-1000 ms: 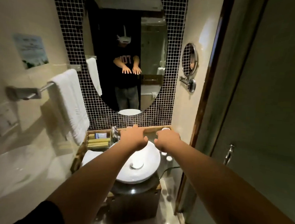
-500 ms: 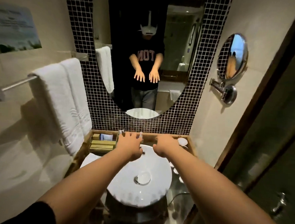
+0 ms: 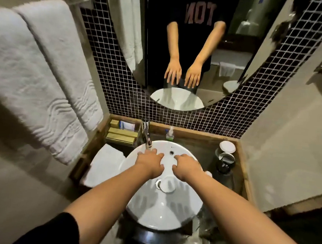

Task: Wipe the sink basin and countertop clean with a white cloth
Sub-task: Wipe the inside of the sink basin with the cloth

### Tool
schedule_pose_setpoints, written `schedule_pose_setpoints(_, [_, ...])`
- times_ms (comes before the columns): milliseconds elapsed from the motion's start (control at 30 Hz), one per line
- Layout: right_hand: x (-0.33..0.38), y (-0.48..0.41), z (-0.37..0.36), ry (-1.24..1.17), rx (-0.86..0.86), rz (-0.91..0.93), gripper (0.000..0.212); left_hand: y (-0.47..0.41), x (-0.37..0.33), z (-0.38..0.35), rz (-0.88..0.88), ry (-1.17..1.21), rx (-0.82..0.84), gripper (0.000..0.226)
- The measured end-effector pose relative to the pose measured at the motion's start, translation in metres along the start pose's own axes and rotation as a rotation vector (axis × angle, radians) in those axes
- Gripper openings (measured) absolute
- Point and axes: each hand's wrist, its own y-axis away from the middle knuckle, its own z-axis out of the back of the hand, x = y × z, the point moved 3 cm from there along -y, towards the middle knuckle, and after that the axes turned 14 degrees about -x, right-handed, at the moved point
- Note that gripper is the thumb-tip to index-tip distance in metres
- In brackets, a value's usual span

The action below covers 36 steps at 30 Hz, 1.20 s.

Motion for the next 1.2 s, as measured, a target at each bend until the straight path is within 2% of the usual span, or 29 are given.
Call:
schedule_pose_setpoints(333, [-0.007, -0.043, -0.116, -0.010, 0.187, -0.103, 0.055, -0.045, 0.000, -0.125, -0.109, 0.146, 0.154, 0.061])
schedule_pose_setpoints(500, [-0.020, -0.055, -0.186, -0.052, 0.238, -0.144, 0.052, -0.055, -0.003, -0.191, -0.040, 0.195, 0.178, 0.060])
schedule_pose_setpoints(633, [-0.037, -0.074, -0.231, -0.076, 0.251, -0.188, 0.064, -0.065, -0.003, -0.239, 0.010, 0.202, 0.237, 0.069])
schedule_pose_setpoints(733, [-0.052, -0.089, -0.251, -0.092, 0.207, -0.233, 0.076, -0.072, -0.008, -0.264, 0.022, 0.216, 0.268, 0.086])
schedule_pose_setpoints(1000, [-0.066, -0.099, -0.272, -0.145, 0.097, -0.195, 0.039, -0.072, -0.028, -0.288, 0.028, 0.217, 0.149, 0.104])
schedule_pose_setpoints(1200, [-0.073, -0.098, -0.271, -0.295, 0.029, -0.321, 0.017, -0.063, -0.031, -0.286, 0.008, 0.196, 0.081, 0.100])
